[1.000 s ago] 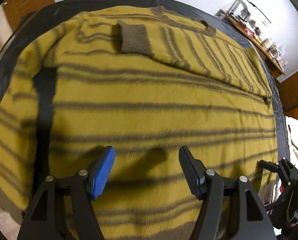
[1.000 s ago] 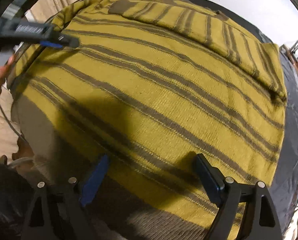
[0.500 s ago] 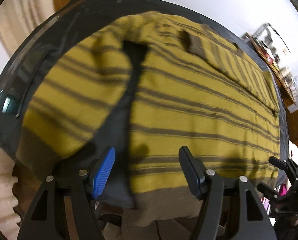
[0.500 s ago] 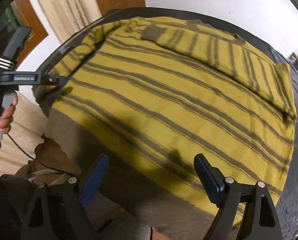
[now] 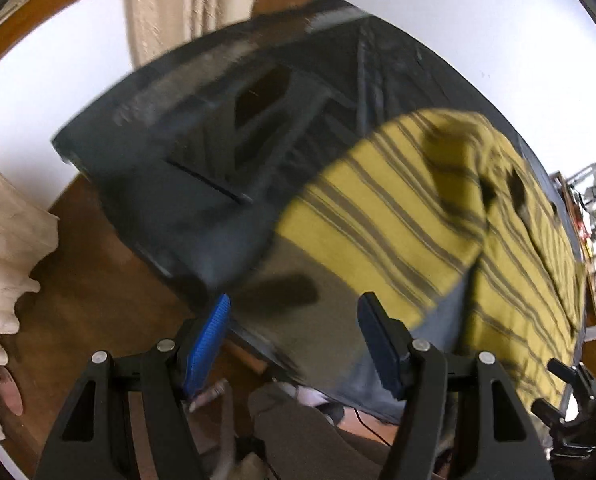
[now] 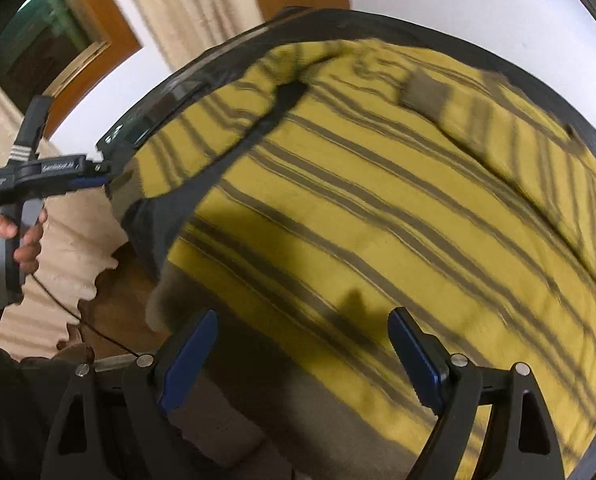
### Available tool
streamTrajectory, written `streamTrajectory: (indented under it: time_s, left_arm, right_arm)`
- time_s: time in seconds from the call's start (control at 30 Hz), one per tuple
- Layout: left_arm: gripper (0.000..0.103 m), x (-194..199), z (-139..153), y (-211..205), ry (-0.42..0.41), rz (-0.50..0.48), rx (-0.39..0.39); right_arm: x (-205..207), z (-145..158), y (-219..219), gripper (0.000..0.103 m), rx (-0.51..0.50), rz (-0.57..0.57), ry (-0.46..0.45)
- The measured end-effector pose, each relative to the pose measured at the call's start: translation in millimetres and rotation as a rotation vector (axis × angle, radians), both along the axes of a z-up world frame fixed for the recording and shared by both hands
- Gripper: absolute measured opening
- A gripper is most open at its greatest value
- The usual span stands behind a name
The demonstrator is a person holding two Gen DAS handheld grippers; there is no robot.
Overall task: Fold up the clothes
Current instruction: 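Grasp the other brown sleeve cuff with the left gripper and lift it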
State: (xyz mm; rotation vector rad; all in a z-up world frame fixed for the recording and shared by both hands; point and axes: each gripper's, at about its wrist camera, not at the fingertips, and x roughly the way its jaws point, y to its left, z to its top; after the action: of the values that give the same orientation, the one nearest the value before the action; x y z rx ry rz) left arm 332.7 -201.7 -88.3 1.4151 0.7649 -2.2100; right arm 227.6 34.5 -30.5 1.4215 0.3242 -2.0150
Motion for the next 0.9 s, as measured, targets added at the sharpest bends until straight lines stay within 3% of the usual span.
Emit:
streamTrajectory:
  time_s: [0.27, 0.67, 0.73, 0.8, 0.87, 0.9]
  left_arm:
    - [0.071, -16, -22, -9, 0.042, -0.125, 0.037]
    - [0.072, -29, -23, 3, 0.040, -0.271, 0.007]
    - [0.062, -33, -23, 4, 0.021, -0.285, -0.012]
    - [0.039, -36, -22, 3, -0.004, -0.290, -0.026]
    - [0.016, -38, -23, -3, -0.009, -0.284, 0.009]
    - [0.015, -39, -24, -6, -0.009, -0.280, 0.033]
  right_arm:
    - [-10, -3, -35, 0.089, 0.026, 0.052, -0.003]
    - [-19, -7, -37, 0.089, 0.046, 0.002, -0.022]
    - [-19, -7, -36, 0.089, 0.047, -0.004, -0.021]
    - [-18, -7, -35, 0.089, 0.047, -0.012, -0.014]
    - [-18, -7, -34, 0.089, 0.045, -0.021, -0.009]
    - [-18, -8, -33, 0.089, 0.042, -0.027, -0.010]
